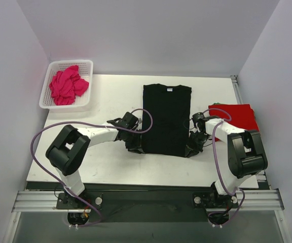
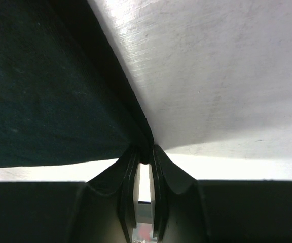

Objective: Fold and stack the t-shirts
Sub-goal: Grab one side of the 2/3 rectangular tshirt with both arms

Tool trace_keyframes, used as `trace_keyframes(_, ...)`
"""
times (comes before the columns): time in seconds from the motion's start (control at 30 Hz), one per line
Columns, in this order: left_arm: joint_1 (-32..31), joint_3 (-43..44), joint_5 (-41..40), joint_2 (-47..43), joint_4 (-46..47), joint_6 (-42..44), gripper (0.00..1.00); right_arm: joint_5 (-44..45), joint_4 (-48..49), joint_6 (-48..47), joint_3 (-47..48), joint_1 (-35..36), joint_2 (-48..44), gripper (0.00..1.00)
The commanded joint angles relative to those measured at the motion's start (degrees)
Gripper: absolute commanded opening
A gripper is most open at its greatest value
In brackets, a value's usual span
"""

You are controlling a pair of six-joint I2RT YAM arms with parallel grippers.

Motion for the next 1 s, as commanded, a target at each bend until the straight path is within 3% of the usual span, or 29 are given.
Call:
trace_keyframes(0.0,-0.43,-0.17,0.11,2.17,1.0,-0.35,0.4,2.01,-0.81,-0.2,-0.24,0.43,0.97,0.11)
trace_keyframes(0.13,-0.43,0.45,-0.86,3.49,1.0,-0.35,0.31,1.75,-0.9,-0.29,-0.06,0.43,0.7,0.1)
trace_keyframes(0.3,-0.43,1.85,-2.44,4.46,-0.58,0.43,0.0,2.27,-1.6,-0.64,0.03,0.43,0.44,0.0)
trace_keyframes(0.57,-0.43,1.33,-7.01,1.82,-4.71,1.84,0.0,5.7,-5.02,-2.31,0.55,-0.18,-2.02,0.0)
trace_keyframes(0.97,-2.01,-0.95,-6.31,-6.17,-7.7,0.53,0.0,4.39,-11.35,-2.49,0.29,0.69,-11.15,0.0)
